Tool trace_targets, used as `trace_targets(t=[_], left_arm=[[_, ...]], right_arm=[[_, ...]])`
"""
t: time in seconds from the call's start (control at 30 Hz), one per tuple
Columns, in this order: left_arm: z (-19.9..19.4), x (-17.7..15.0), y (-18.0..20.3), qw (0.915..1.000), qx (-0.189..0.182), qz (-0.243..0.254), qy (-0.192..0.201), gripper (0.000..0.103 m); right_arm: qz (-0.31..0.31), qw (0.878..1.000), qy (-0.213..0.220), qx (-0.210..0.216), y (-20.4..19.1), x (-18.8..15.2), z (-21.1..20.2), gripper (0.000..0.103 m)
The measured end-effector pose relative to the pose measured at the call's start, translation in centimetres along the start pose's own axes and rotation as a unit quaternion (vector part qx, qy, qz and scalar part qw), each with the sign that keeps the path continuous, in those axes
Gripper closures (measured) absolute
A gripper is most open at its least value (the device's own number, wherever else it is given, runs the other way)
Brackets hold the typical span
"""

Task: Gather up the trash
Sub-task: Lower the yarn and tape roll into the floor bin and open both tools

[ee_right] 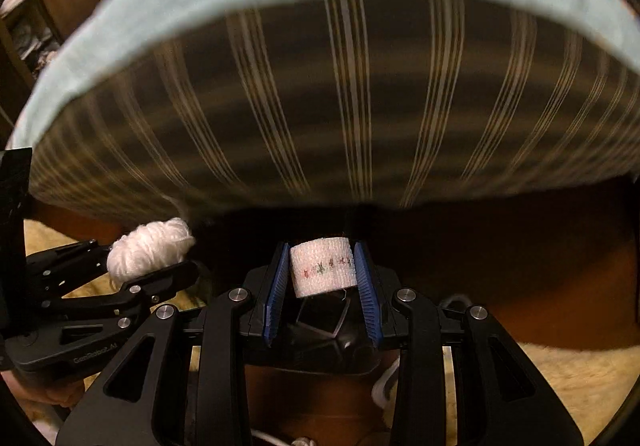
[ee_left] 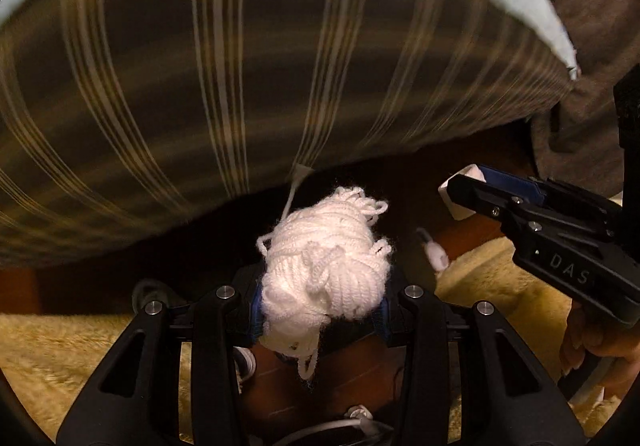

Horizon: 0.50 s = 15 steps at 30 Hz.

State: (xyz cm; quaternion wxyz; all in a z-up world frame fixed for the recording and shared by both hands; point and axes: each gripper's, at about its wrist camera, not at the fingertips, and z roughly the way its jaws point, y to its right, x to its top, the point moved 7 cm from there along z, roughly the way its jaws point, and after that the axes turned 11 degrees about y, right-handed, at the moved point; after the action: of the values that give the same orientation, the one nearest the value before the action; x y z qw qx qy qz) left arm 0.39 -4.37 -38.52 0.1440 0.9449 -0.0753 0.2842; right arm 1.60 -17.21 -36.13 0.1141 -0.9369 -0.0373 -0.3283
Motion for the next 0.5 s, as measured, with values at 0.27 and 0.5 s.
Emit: trace_targets(t=[0.27, 0.5], left_arm=[[4.3, -2.1, -0.6, 0.9988, 0.001, -0.005, -0.048, 0.064], [6.6, -4.1, -0.7, 0.9960, 0.002, 0.009, -0.089, 0.062]], right_arm=[[0.041, 0.997, -0.060, -0.002, 1.2, -3.7, 4.8, 0.069], [0.048, 0.995, -0.090, -0.006, 0.9, -4.9, 7.3, 0.068]])
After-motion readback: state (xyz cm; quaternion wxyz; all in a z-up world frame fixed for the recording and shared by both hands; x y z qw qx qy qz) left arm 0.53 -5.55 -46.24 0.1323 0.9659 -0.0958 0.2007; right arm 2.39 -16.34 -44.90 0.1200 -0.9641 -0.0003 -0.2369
